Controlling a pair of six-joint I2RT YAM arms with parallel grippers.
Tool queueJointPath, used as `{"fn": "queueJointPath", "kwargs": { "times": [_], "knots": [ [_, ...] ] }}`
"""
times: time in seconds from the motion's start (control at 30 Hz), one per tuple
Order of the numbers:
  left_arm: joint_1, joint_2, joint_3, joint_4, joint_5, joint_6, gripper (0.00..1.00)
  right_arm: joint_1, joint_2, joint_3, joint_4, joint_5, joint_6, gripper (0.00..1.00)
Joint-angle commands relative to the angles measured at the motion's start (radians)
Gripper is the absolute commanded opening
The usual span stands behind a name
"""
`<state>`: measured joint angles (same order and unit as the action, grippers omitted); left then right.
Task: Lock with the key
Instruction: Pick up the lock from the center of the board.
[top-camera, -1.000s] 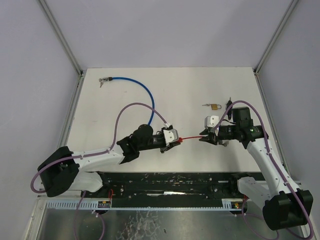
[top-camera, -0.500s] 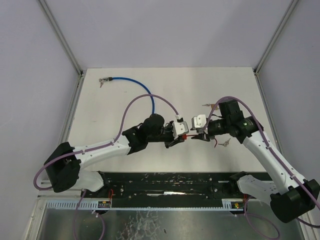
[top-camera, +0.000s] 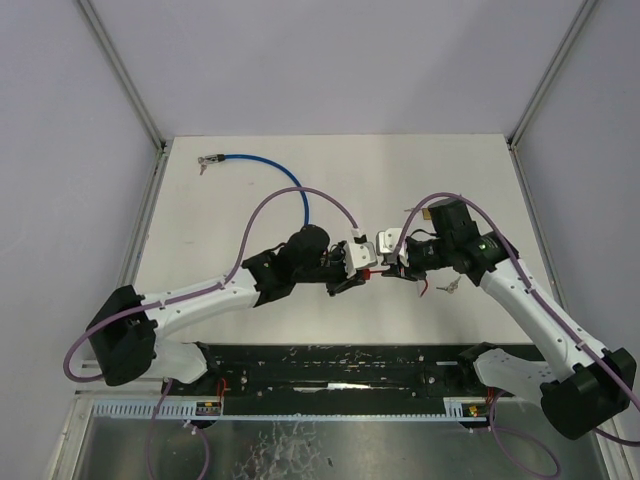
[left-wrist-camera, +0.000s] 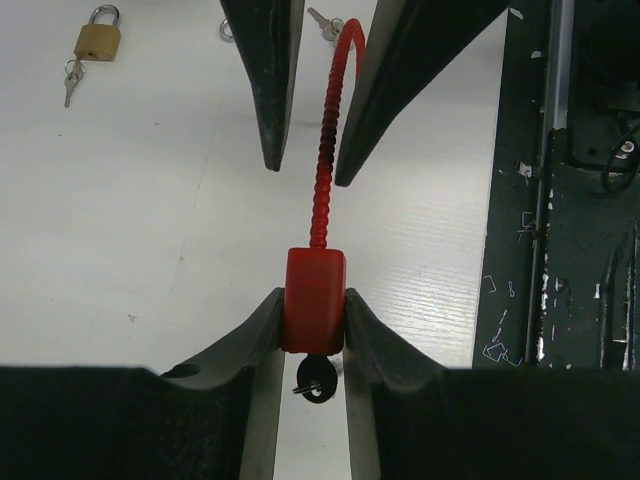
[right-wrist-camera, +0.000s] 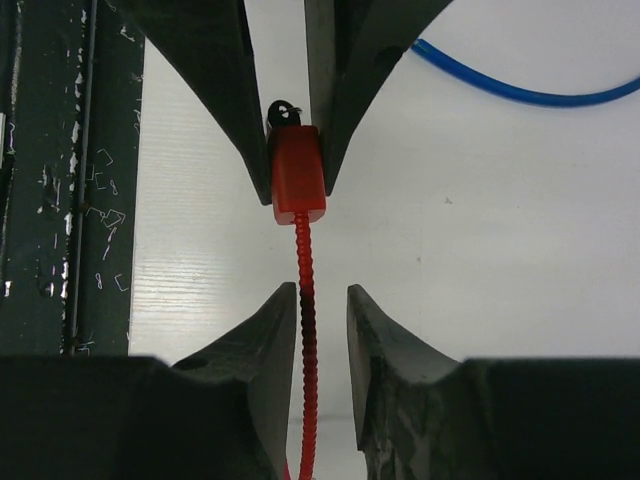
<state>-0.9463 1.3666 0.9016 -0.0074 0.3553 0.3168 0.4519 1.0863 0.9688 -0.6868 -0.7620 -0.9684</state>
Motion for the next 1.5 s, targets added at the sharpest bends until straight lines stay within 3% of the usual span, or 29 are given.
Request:
{"fn": "queueJointPath", "kwargs": {
  "times": [0.0, 0.1, 0.37, 0.43, 0.53, 0.67, 0.73, 0.83, 0.9, 0.97, 1.13, 1.33, 1.47],
  "knots": [
    [0.007, -0.038, 0.032, 0.029, 0.008, 0.019, 0.0, 0.008, 0.003, -0.012, 0.046, 0.019, 0.029, 0.38],
    [0.006, -0.042, 0.033, 0.029, 0.011, 0.021, 0.0, 0.008, 0.007, -0.023, 0.057, 0.019, 0.029, 0.4],
    [0.008, -0.08, 0.006, 0.072, 0.021, -0.004, 0.02, 0.008, 0.02, 0.015, 0.029, 0.006, 0.052, 0.01],
    [0.016, -0.126, -0.039, 0.13, 0.011, -0.043, 0.28, -0.012, 0.008, 0.036, 0.022, -0.012, 0.079, 0.0],
    [0.041, -0.25, -0.173, 0.361, -0.012, -0.172, 0.65, -0.109, -0.036, 0.027, 0.047, -0.176, 0.141, 0.0],
    [0.063, -0.463, -0.44, 0.785, -0.072, -0.379, 0.99, -0.235, -0.114, -0.007, 0.206, -0.366, 0.375, 0.0],
    [0.064, -0.501, -0.552, 0.998, -0.076, -0.494, 1.0, -0.289, -0.16, -0.064, 0.414, -0.452, 0.609, 0.0],
    [0.062, -0.469, -0.627, 1.214, -0.093, -0.662, 1.0, -0.353, -0.217, -0.205, 0.946, -0.478, 1.12, 0.0],
    [0.06, -0.41, -0.626, 1.308, -0.131, -0.78, 1.0, -0.369, -0.23, -0.301, 1.334, -0.443, 1.44, 0.0],
    [0.053, -0.342, -0.602, 1.36, -0.16, -0.866, 0.98, -0.377, -0.231, -0.355, 1.548, -0.37, 1.641, 0.0],
    [-0.028, -0.186, -0.529, 1.428, -0.267, -0.844, 0.9, -0.405, -0.203, -0.414, 1.777, -0.283, 1.892, 0.0],
    [-0.094, 0.035, -0.416, 1.489, -0.341, -0.797, 0.84, -0.424, -0.263, -0.46, 1.688, -0.262, 1.821, 0.0],
    [-0.13, 0.143, -0.32, 1.482, -0.349, -0.754, 0.75, -0.424, -0.272, -0.48, 1.68, -0.259, 1.804, 0.0]
  ]
}}
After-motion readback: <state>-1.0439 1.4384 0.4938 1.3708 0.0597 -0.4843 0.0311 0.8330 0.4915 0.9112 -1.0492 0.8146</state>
